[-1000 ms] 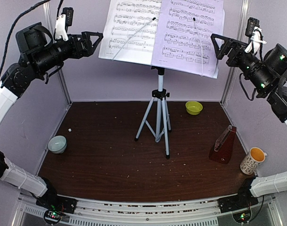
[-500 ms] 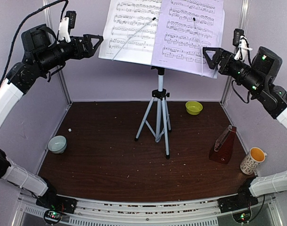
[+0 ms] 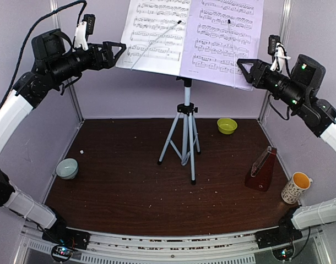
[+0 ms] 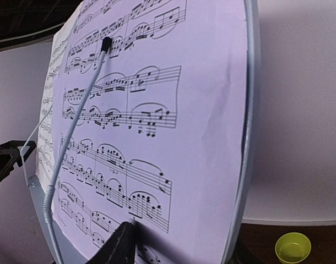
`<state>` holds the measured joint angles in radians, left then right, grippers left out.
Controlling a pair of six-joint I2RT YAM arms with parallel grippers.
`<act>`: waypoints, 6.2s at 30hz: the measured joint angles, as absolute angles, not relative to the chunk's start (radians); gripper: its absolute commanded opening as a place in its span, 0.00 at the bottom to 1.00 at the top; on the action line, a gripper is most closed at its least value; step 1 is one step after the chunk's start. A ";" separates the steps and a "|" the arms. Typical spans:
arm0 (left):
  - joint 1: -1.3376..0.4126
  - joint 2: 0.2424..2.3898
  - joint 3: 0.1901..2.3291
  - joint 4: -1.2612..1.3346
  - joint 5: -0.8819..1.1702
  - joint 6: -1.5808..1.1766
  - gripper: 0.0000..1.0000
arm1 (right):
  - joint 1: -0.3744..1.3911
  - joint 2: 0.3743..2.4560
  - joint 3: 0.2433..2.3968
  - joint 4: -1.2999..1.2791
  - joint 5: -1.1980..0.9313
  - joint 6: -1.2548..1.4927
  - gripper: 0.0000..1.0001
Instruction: Set up the instrument practice props
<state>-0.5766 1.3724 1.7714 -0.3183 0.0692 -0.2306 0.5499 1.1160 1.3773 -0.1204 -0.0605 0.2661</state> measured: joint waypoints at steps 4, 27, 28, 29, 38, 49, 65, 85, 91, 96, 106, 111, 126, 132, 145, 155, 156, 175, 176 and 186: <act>-0.572 1.382 1.779 -0.313 0.072 -0.231 0.98 | 0.548 1.111 1.377 -0.122 -0.096 0.263 0.39; -0.558 1.298 1.723 -0.315 0.015 -0.246 0.98 | 0.525 1.030 1.404 -0.193 -0.067 0.190 1.00; -0.556 1.291 1.713 -0.316 0.012 -0.250 0.98 | 0.525 1.019 1.404 -0.196 -0.065 0.189 1.00; -0.552 1.283 1.697 -0.316 0.008 -0.257 0.98 | 0.525 1.002 1.404 -0.202 -0.064 0.187 1.00; -0.502 1.219 1.529 -0.342 -0.012 -0.332 0.98 | 0.525 0.844 1.298 -0.244 -0.047 0.199 1.00; -0.462 1.171 1.290 -0.339 -0.004 -0.435 0.98 | 0.525 0.681 1.007 -0.467 0.215 0.392 1.00; -0.462 1.172 1.210 -0.307 0.001 -0.481 0.98 | 0.525 0.943 0.919 -0.812 0.680 0.767 0.99; -0.472 1.119 0.935 -0.159 0.004 -0.643 0.98 | 0.525 1.018 0.804 -0.679 0.729 0.810 0.64; -0.498 1.121 0.928 -0.152 0.006 -0.642 0.98 | 0.526 1.040 0.803 -0.661 0.725 0.807 0.51; -0.505 1.132 0.928 -0.150 0.022 -0.636 0.98 | 0.530 1.032 0.789 -0.633 0.709 0.745 0.45; -0.562 1.181 0.946 -0.155 0.042 -0.571 0.98 | 0.534 0.895 0.711 -0.504 0.445 0.470 0.30; -0.568 1.174 0.957 -0.165 0.071 -0.503 0.98 | 0.536 0.861 0.704 -0.467 0.203 0.315 0.22; -0.719 1.174 0.849 0.008 0.308 -0.313 0.91 | 0.665 0.789 0.663 -0.361 -0.450 -0.052 0.15; -0.823 1.183 0.753 0.083 0.366 -0.184 0.91 | 0.825 0.777 0.663 -0.345 -0.501 -0.168 0.12; -1.026 1.250 0.627 0.211 0.342 0.062 0.94 | 1.079 0.889 0.694 -0.381 -0.414 -0.382 0.08; -1.232 1.491 0.673 0.281 0.200 0.155 0.98 | 1.100 0.886 0.696 -0.377 -0.369 -0.451 0.06; -1.243 1.505 0.686 0.284 0.184 0.164 0.98 | 1.100 0.883 0.694 -0.377 -0.361 -0.453 0.06; -1.267 1.898 0.629 0.976 0.101 0.083 0.98 | 1.100 0.812 0.648 -0.363 -0.295 -0.461 0.06; -1.268 1.906 0.629 0.995 0.094 0.083 0.98 | 1.100 0.809 0.647 -0.363 -0.295 -0.461 0.06; -1.270 1.980 0.713 1.043 0.120 0.083 0.98 | 1.100 0.810 0.646 -0.363 -0.291 -0.461 0.06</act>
